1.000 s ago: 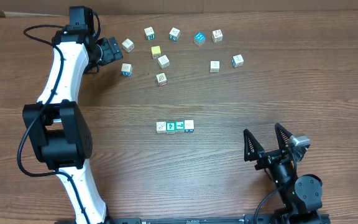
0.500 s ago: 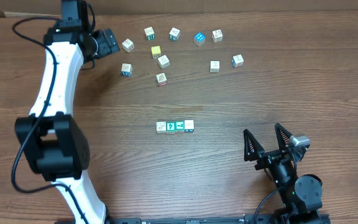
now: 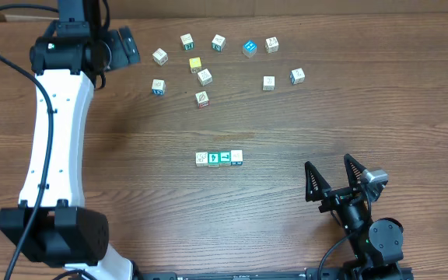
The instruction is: Form a circle
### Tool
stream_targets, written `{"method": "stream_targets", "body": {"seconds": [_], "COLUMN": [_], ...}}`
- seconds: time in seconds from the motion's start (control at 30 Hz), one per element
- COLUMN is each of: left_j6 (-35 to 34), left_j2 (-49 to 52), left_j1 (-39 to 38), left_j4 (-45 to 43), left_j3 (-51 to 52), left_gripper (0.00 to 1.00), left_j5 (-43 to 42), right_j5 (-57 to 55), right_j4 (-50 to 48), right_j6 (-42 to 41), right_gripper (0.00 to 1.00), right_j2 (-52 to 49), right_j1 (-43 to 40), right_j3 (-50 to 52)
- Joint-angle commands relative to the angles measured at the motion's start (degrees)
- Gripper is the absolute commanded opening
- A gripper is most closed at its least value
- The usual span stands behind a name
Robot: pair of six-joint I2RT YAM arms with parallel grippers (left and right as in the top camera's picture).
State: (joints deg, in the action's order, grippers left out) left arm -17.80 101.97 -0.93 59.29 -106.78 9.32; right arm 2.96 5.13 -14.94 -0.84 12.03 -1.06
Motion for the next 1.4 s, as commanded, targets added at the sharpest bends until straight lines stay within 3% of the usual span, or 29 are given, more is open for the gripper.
{"method": "stream_targets", "body": {"seconds": [0.0,0.17,0.33,0.73,1.03,1.37], "left_j6": [2.6,4.9,4.9,5.0,5.2,5.2], "left_j2": [-3.5,-4.4,-6.0,-19.9,-28.6,-35.8], "left_j1": [-3.3,-5.6,-5.9,-5.7,-5.7,-5.7], "left_j4": [2.0,6.9,2.8,-36.3,-65.1,-81.3], "left_j3": [-0.6,0.7,8.4,44.3,64.9,80.3], "left_gripper": [1.00,1.00,1.00,1.00,1.00,1.00], "left_j5": [4.5,4.6,0.2,-13.4,-21.1,-21.2], "right_j5": [-0.3,-0.3,-0.3,-0.3,-0.3,-0.3], "right_j4": [-0.4,-0.4,-0.4,-0.4,-0.4,-0.4], "right_j6": [0.4,0.4,0.4,0.4,0.4,0.4], "right_gripper": [1.00,1.00,1.00,1.00,1.00,1.00], "right_j2": [0.7,0.7,0.7,0.7,0.7,0.7], "right_j1": [-0.2,-0.2,-0.2,-0.2,-0.2,-0.2], "right_j3": [0.6,0.6,0.6,0.6,0.6,0.6]}}
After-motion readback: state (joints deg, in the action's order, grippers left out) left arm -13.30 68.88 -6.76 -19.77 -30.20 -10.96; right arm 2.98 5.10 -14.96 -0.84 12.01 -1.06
